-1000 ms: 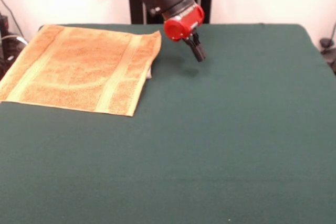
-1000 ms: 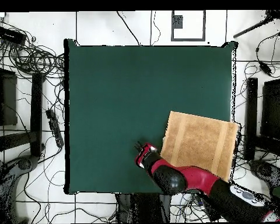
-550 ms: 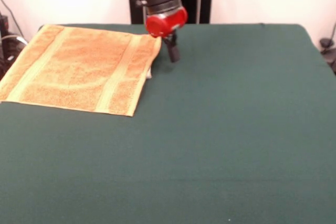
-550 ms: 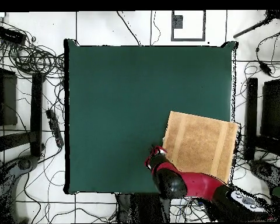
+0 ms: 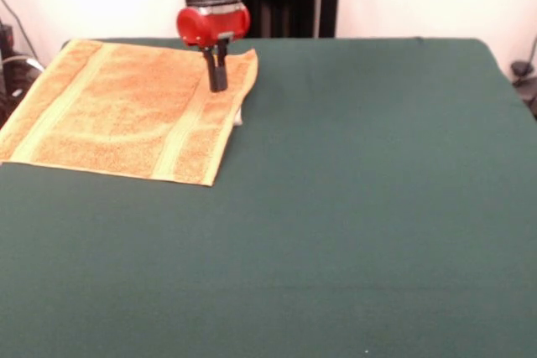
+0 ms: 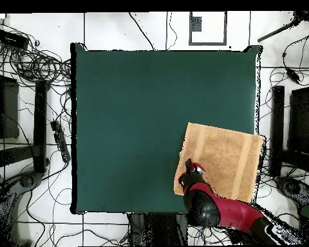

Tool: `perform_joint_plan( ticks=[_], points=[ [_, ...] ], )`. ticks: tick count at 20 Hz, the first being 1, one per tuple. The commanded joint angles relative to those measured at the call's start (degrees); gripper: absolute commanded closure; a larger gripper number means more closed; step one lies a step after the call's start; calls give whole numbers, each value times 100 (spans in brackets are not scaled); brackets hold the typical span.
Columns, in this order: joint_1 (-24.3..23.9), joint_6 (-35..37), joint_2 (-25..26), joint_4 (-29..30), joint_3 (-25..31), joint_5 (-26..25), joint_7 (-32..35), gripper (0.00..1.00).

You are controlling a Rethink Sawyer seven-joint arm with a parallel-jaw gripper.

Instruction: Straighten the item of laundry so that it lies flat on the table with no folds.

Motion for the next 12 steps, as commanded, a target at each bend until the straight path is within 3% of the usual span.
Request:
perform_joint_plan(
  ticks=[1,12],
  points=[
    [470,-25,373,-833,-132,550,1558,100],
    [595,259,989,-1278,-93,855,1530,100]
  ],
)
